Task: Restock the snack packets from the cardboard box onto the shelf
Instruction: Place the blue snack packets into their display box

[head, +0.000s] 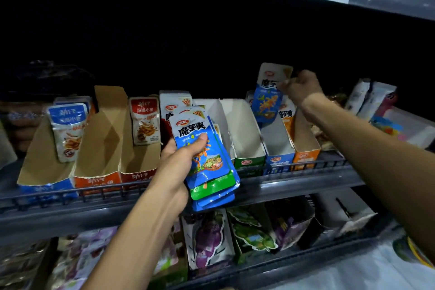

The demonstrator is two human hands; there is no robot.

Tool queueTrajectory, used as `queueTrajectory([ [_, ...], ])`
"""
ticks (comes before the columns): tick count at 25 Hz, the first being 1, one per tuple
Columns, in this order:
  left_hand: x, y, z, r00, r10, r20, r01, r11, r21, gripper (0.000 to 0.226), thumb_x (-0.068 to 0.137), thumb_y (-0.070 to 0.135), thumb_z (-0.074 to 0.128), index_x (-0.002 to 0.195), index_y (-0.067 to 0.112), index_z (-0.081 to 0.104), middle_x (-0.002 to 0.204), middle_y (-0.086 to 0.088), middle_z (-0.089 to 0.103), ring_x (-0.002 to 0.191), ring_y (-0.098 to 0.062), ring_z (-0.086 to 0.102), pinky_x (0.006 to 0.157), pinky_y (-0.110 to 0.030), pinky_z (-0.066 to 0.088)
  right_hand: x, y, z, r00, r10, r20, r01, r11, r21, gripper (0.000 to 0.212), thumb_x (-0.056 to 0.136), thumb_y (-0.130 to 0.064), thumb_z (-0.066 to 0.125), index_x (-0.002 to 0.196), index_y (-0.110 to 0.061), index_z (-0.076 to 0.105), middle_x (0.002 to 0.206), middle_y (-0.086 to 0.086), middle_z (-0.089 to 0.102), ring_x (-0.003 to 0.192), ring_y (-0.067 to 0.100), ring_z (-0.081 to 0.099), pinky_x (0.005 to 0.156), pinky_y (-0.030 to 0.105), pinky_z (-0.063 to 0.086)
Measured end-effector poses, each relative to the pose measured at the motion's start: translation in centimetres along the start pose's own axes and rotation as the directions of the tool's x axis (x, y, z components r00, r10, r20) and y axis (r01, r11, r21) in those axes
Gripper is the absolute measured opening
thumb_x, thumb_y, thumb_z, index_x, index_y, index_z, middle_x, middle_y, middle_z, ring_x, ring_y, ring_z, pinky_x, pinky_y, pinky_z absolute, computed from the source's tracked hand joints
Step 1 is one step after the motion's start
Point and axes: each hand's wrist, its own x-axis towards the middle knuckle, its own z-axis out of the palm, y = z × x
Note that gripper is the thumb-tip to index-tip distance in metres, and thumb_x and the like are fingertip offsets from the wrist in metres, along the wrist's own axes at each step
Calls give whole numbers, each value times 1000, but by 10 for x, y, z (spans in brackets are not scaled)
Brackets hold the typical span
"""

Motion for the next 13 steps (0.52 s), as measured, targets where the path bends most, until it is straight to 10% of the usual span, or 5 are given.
queueTrajectory([
  [4,4,-1,0,1000,6,12,-7,999,46,38,85,13,73,122,10,63,100,-10,76,71,-20,74,59,-37,61,14,24,9,979,-171,110,203,860,-468,30,80,-20,74,109,-13,69,112,11,69,104,32,63,89,52,50],
  [9,2,-4,4,1000,-13,25,12,999,49,34,84,12,74,117,10,66,95,-7,77,69,-18,74,58,-37,62,12,32,13,904,-396,161,344,448,-825,36,87,-30,68,116,-9,66,115,25,62,106,43,56,86,47,43],
  [13,0,-6,7,997,-71,43,69,996,49,31,83,13,76,113,7,69,89,-8,78,66,-19,74,54,-34,60,-3,19,19,935,-351,46,217,466,-858,34,91,-23,59,115,1,58,113,29,58,107,43,53,84,45,42],
])
